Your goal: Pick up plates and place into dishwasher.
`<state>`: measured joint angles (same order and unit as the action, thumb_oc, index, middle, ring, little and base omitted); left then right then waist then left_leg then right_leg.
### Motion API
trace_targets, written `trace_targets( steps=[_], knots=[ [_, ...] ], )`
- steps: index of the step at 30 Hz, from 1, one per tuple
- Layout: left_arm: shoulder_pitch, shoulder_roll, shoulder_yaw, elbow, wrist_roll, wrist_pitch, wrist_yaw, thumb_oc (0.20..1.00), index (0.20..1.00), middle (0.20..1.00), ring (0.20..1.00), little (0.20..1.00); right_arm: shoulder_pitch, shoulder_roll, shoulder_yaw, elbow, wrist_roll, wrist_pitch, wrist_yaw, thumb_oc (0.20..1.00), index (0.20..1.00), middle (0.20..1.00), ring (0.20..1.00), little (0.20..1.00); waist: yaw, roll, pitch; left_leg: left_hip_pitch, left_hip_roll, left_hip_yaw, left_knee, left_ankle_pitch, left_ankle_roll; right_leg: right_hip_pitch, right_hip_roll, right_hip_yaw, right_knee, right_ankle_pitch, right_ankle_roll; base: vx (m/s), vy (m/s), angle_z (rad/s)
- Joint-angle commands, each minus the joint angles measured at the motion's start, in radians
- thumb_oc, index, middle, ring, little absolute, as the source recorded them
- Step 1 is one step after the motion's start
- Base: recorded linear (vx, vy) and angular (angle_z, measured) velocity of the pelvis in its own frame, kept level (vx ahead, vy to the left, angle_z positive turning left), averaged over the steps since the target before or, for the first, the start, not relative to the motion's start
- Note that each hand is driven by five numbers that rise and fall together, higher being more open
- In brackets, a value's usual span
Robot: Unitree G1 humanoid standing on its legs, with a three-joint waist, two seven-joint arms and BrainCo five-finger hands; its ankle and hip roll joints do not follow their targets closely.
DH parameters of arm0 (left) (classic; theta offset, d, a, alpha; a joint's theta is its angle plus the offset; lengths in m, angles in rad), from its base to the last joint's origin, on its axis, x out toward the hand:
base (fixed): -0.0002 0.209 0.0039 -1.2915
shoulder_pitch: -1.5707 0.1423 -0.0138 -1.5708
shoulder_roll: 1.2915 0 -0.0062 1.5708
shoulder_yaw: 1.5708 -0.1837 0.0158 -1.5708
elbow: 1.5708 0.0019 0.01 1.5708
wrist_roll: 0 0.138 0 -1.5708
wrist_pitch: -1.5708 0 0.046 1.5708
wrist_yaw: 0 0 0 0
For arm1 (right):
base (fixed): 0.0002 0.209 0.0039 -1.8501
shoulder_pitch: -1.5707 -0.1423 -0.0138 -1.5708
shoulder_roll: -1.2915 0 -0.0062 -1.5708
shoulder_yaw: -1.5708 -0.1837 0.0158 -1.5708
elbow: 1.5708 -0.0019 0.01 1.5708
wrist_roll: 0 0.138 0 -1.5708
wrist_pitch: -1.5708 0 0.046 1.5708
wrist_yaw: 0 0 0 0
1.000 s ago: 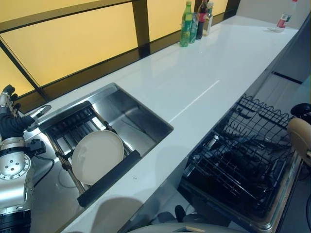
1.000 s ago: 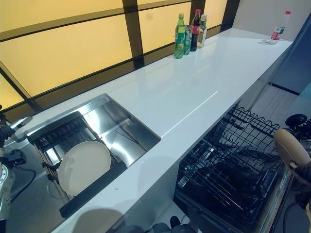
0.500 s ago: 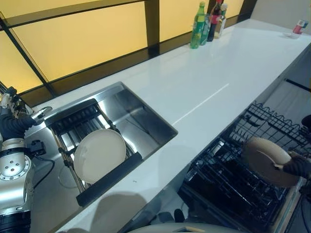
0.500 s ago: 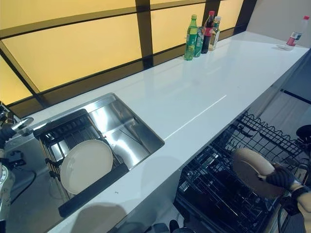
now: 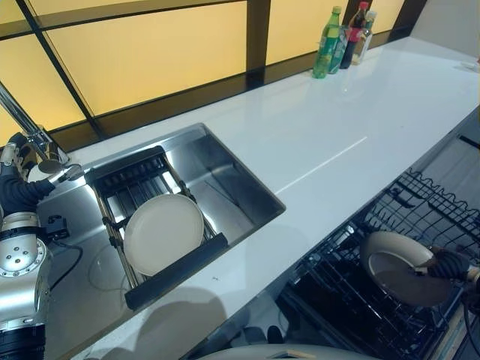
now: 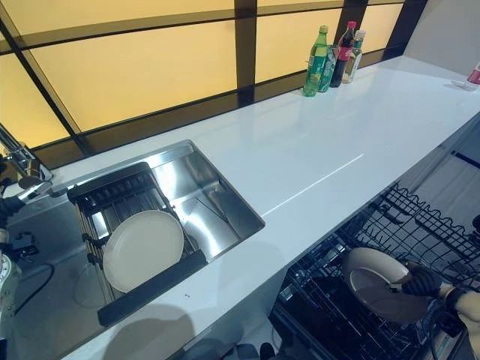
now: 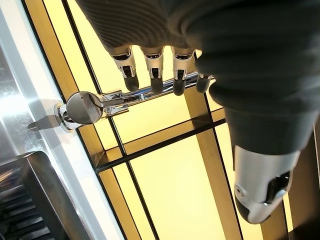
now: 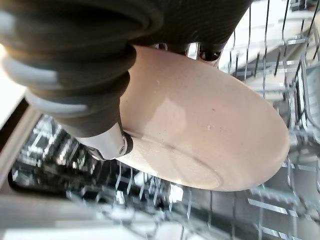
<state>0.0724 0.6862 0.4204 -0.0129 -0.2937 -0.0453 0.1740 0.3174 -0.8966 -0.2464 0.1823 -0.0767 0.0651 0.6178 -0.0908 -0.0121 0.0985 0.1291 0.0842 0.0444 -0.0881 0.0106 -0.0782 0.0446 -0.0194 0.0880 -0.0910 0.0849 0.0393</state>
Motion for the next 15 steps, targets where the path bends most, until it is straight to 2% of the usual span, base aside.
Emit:
trace_targets(
  steps=[1,8,10,15],
  knots=[
    [-0.037,0.065,-0.016,0.037,0.038,-0.068,0.002,1.0,1.0,1.0,1.0,1.0,-0.044,-0.01,0.062,0.0,-0.011,-0.033,0.03,0.2,0.2,0.2,0.2,0.2,0.011,-0.023,-0.033,-0.062,-0.012,-0.073,0.026,0.026,0.001,-0.005,-0.019,-0.047,0.121,-0.104,0.038,0.07,-0.002,0.07],
    [-0.061,0.077,-0.048,0.031,0.042,-0.056,0.004,1.0,1.0,1.0,1.0,1.0,-0.065,0.009,0.176,0.057,-0.059,-0.084,0.05,0.2,0.2,0.2,0.2,0.2,0.021,-0.015,-0.021,-0.066,-0.014,-0.085,0.03,0.03,-0.001,-0.001,-0.027,-0.054,0.124,-0.107,0.042,0.02,-0.007,0.04],
    [-0.068,0.073,-0.058,0.035,0.05,-0.056,0.003,1.0,1.0,1.0,1.0,1.0,-0.066,0.014,0.214,0.059,-0.118,-0.094,0.048,0.2,0.2,0.2,0.2,0.2,0.022,-0.011,-0.019,-0.069,-0.015,-0.089,0.031,0.031,-0.002,-0.002,-0.028,-0.054,0.127,-0.109,0.044,0.0,0.0,0.0],
    [-0.071,0.075,-0.078,0.017,0.048,-0.037,0.008,1.0,1.0,1.0,1.0,1.0,-0.066,0.036,0.295,0.06,-0.15,-0.086,0.046,0.2,0.2,0.2,0.2,0.2,0.024,-0.002,-0.011,-0.07,-0.019,-0.097,0.035,0.031,0.0,-0.001,-0.029,-0.048,0.132,-0.115,0.044,0.01,0.007,0.0]
  ],
)
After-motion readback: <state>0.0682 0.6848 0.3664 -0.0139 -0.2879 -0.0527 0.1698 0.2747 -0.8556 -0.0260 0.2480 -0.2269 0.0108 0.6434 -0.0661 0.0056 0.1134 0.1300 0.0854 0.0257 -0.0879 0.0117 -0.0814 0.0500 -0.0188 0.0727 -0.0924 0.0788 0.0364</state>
